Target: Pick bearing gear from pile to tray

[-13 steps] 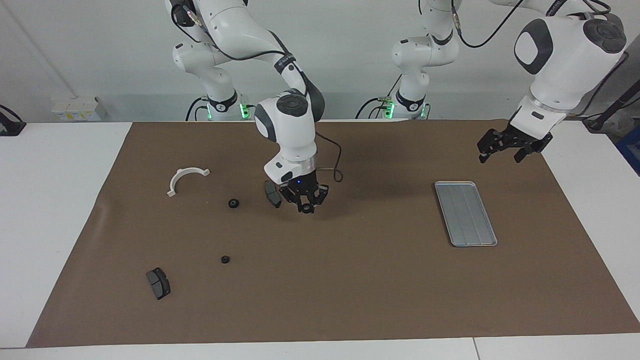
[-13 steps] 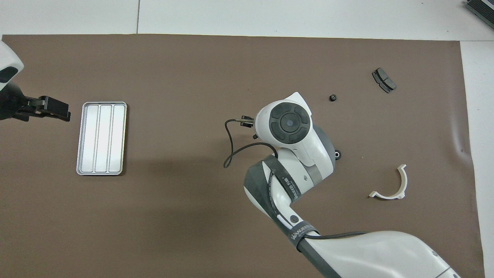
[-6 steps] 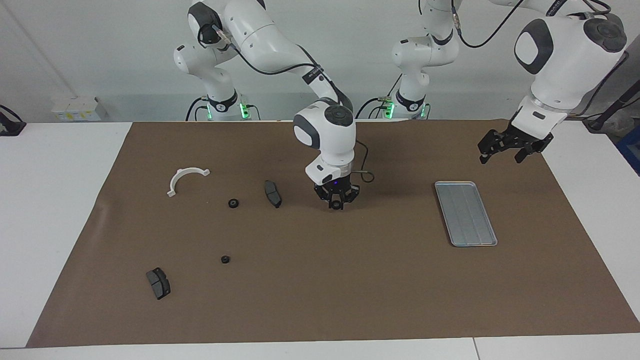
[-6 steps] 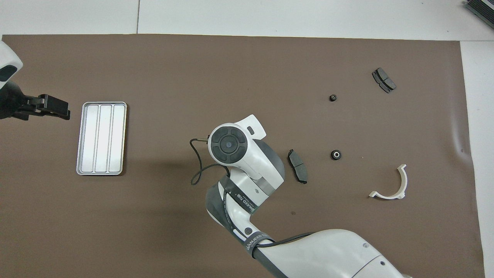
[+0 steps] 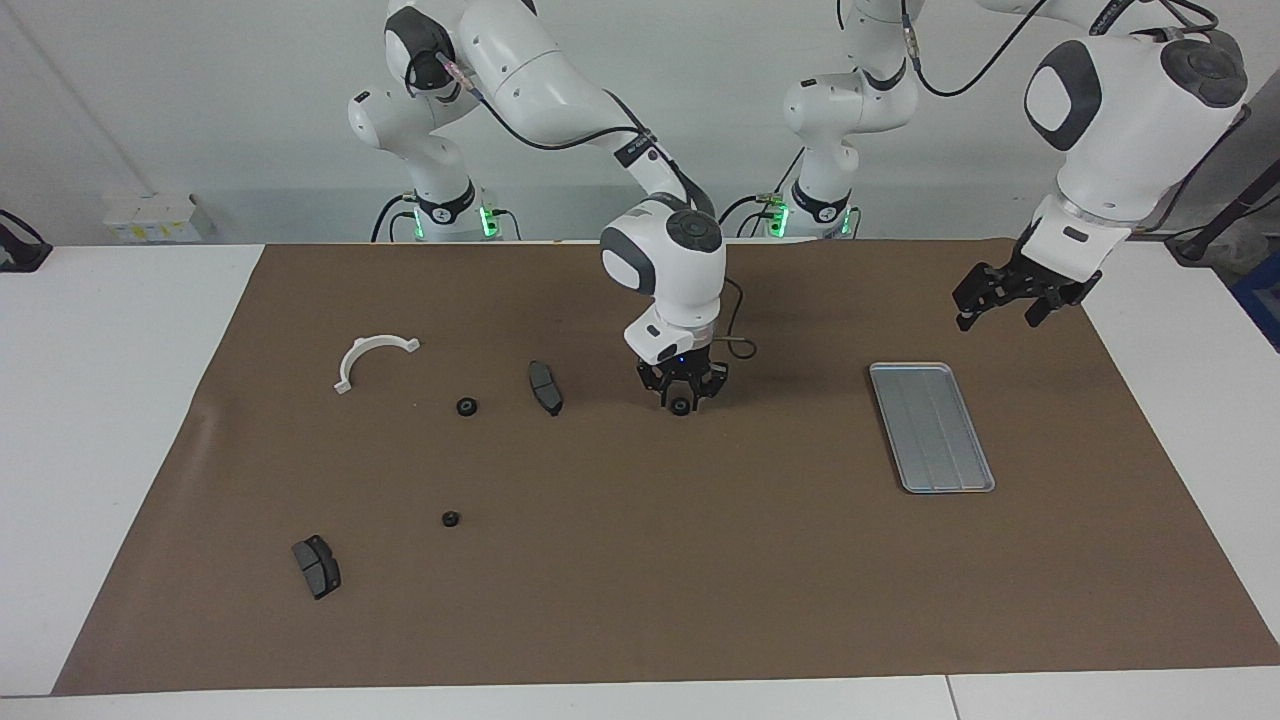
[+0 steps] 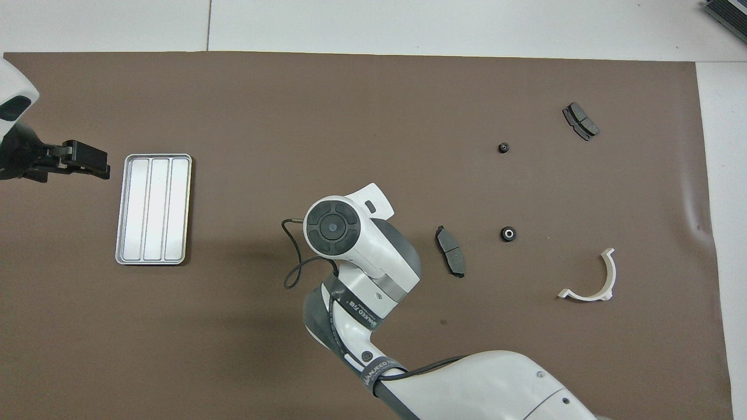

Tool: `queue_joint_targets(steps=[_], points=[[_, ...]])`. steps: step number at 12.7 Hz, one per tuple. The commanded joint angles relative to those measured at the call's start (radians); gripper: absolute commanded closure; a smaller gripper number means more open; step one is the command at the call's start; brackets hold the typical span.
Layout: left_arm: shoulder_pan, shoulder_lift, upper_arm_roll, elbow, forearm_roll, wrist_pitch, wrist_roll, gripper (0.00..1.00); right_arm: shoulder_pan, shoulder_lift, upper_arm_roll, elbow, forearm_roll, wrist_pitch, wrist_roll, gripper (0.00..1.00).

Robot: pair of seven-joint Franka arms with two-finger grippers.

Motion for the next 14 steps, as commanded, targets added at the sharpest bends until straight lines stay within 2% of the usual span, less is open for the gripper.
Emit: queue_joint_targets(steps=[1,3,5,7,10,14], points=[[-0.011,-0.008,0.003,-0.023,0.007,0.029,-0.022,0.0,-0.022,-0.008,-0.005,0.005,-0.027,0.003,0.01,0.0],[-0.044,0.006,-0.002,-0.023,0.005,0.049,-0.085,0.0,-0.072,-0.056,-0.004,-0.03,-0.025,0.005,-0.04,0.0],[-0.127,0.047,-0.002,-0.024,0.005,0.104,-0.248,0.0,-0.137,-0.16,-0.004,-0.157,-0.019,0.035,-0.15,0.0],[-0.195,0.086,-0.002,-0.024,0.005,0.149,-0.318,0.0,-0.203,-0.252,-0.001,-0.274,-0.008,0.08,-0.226,0.0],[-0.29,0.115,-0.002,-0.062,0.005,0.245,-0.437,0.0,-0.293,-0.323,-0.001,-0.36,0.01,0.08,-0.37,0.0],[-0.472,0.271,0.003,-0.07,0.021,0.437,-0.75,0.0,-0.404,-0.355,-0.001,-0.424,0.059,0.08,-0.583,0.0]])
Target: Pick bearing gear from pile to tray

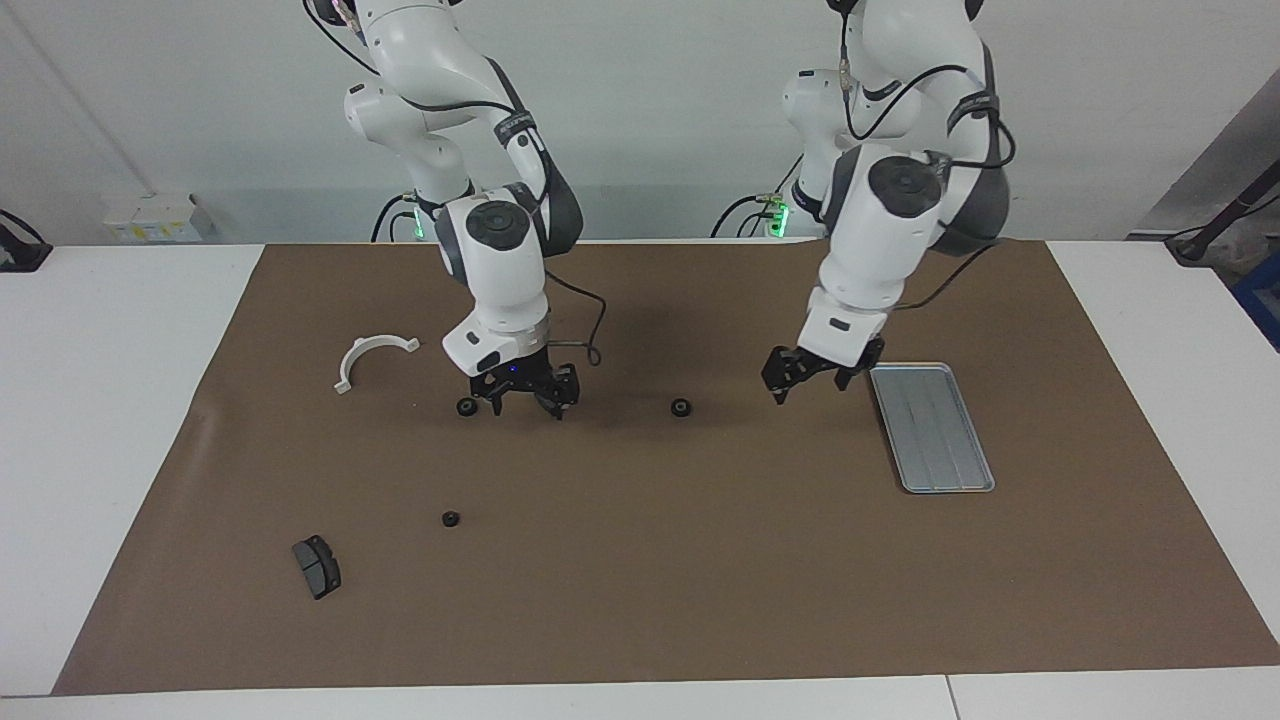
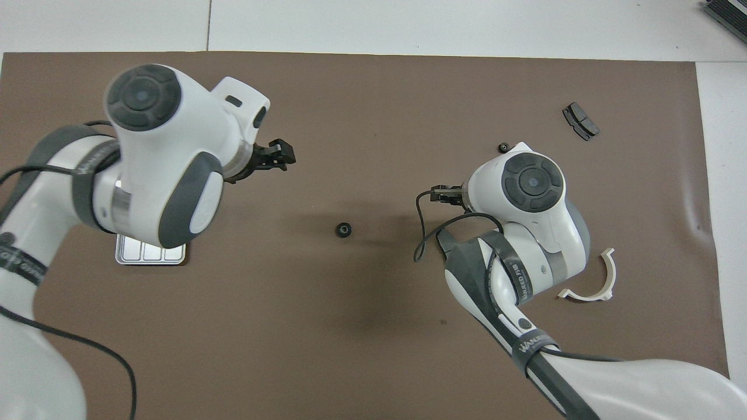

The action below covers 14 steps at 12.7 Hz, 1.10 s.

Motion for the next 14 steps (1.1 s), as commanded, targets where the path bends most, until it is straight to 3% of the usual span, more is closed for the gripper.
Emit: queue_joint_targets(steps=[1,3,7,14], points=[[-0.076,0.076,0.019,0.0,0.02,0.095,-0.114,0.0,-0.064,-0.04,0.015,-0.076,0.04,0.034,-0.109,0.0],[-0.115,0.122,0.019,-0.009,0.02,0.147,-0.115,0.0,-0.113,-0.048,0.015,-0.1,0.086,0.035,-0.208,0.0],[-0.154,0.119,0.019,-0.11,0.021,0.215,-0.091,0.0,-0.162,-0.086,0.015,-0.251,0.131,0.181,-0.31,0.0],[-0.191,0.12,0.016,-0.175,0.02,0.23,-0.092,0.0,-0.165,-0.115,0.015,-0.346,0.133,0.23,-0.316,0.0]])
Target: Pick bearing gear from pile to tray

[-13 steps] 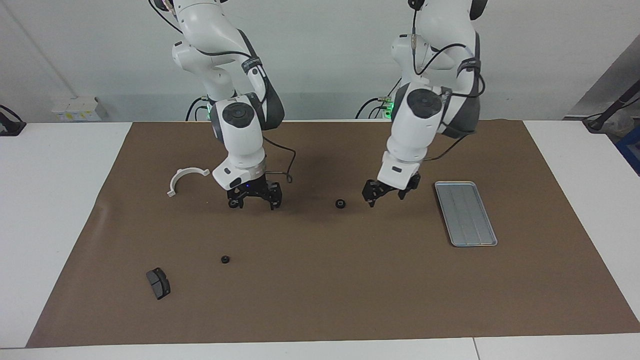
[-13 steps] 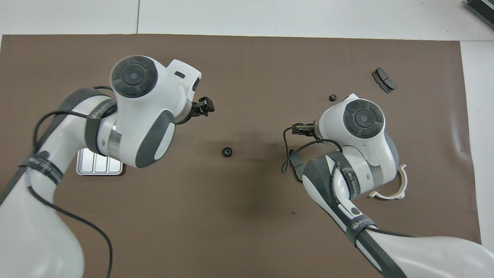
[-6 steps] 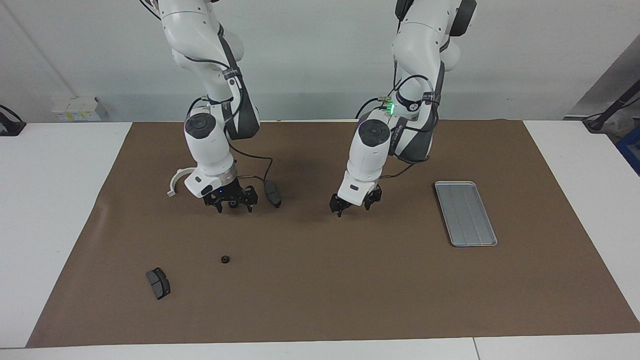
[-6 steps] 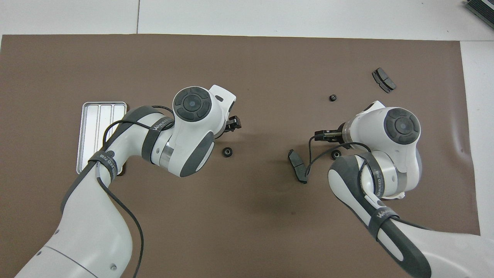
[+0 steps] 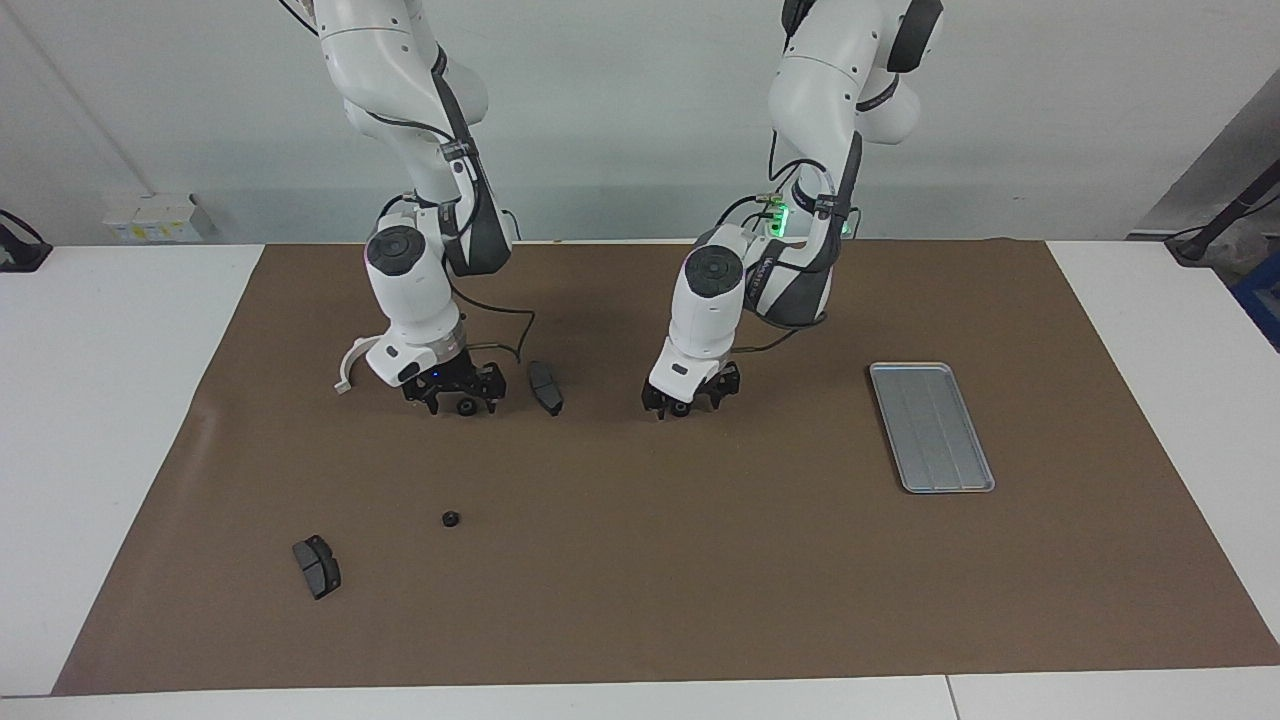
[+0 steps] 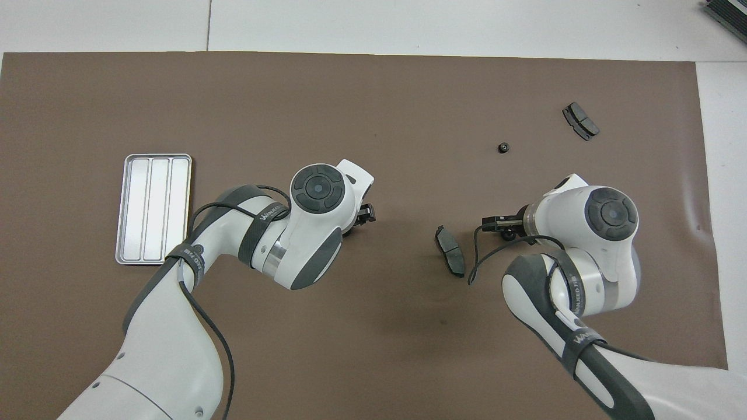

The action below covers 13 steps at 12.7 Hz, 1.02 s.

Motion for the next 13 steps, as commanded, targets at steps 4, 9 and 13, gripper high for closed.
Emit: queue_joint_targets(steps=[4,9,13], points=[[-0.016,-0.013,0.012,-0.033,0.013,0.03,-0.005,0.14,-0.009,-0.036,0.013,-0.064,0.031,0.059,-0.037,0.07],[-0.027,-0.004,0.011,-0.033,0.003,0.044,-0.009,0.36,-0.003,-0.037,0.011,-0.067,0.031,0.059,-0.037,0.4],[-0.028,-0.006,0.009,-0.033,0.001,0.042,-0.024,0.54,-0.003,-0.039,0.011,-0.073,0.031,0.057,-0.037,0.66]])
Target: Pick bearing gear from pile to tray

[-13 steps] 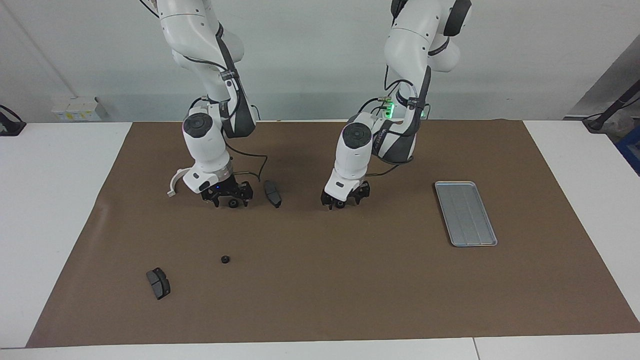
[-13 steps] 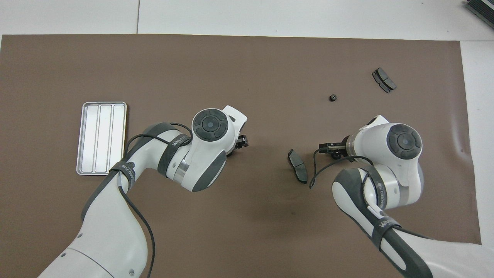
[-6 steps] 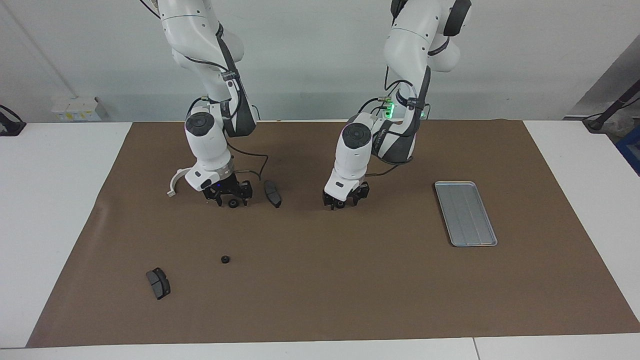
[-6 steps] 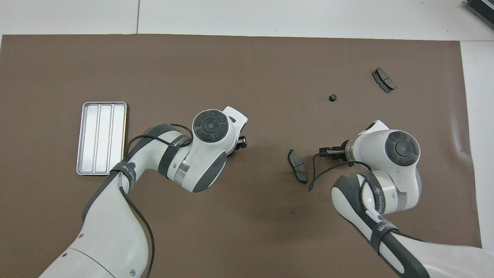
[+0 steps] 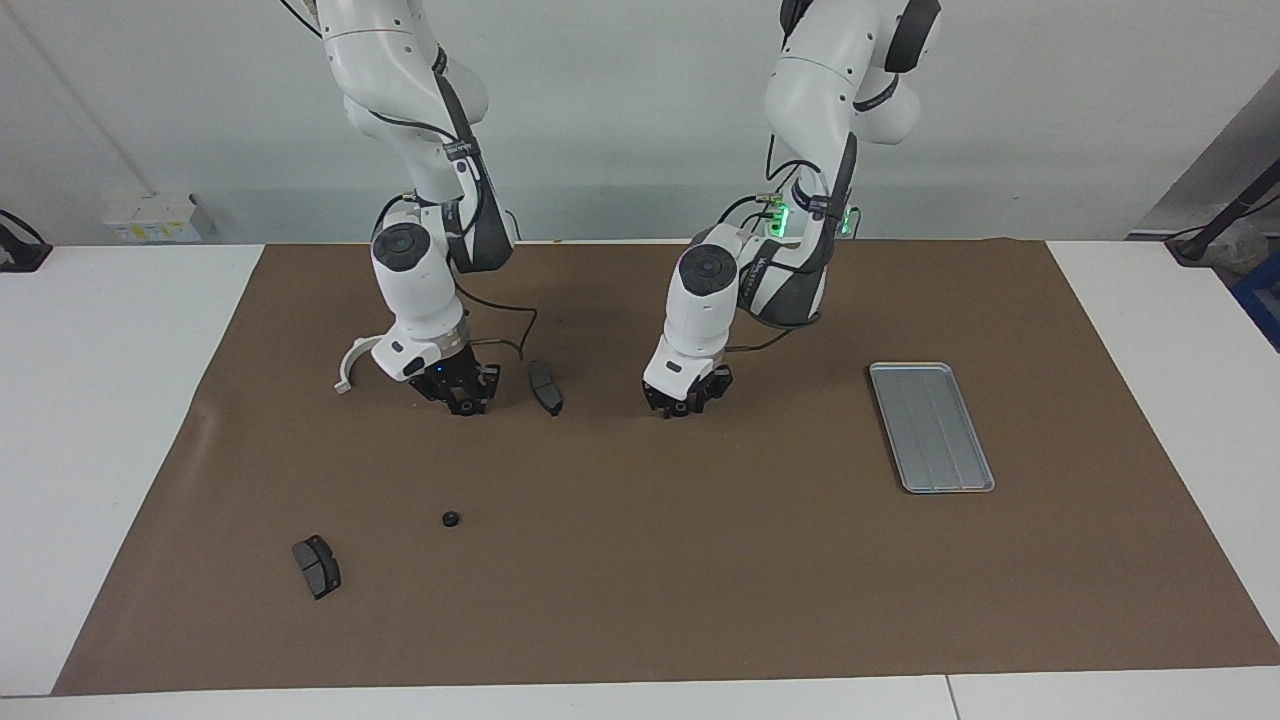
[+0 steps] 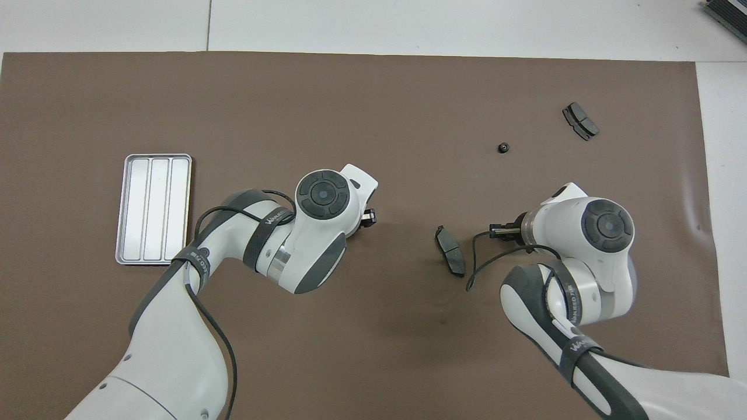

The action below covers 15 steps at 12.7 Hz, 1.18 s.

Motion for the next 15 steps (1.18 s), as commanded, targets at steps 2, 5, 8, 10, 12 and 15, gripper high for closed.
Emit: queue_joint_targets(steps=[2,5,8,10,12,15], points=[[-0.023,-0.006,0.011,-0.021,0.001,0.024,-0.034,0.62,0.001,-0.032,0.009,-0.035,0.031,0.016,-0.026,0.82],[-0.023,-0.006,0.011,-0.021,0.001,0.021,-0.034,0.7,0.004,-0.03,0.01,-0.014,0.031,0.018,-0.018,1.0],[-0.02,-0.006,0.012,-0.014,0.001,0.009,-0.034,0.79,0.008,-0.018,0.015,0.067,0.031,-0.005,0.017,1.0],[0.002,-0.017,0.012,-0.004,0.001,0.006,-0.031,0.85,0.054,-0.001,0.015,0.114,0.03,-0.021,0.11,1.0],[0.052,-0.023,0.014,0.014,0.001,-0.008,-0.025,0.85,0.093,0.02,0.013,0.157,0.03,-0.033,0.165,1.0],[0.137,-0.035,0.014,0.049,0.002,-0.08,0.048,0.89,0.185,0.083,0.013,0.293,0.015,-0.116,0.306,1.0]])
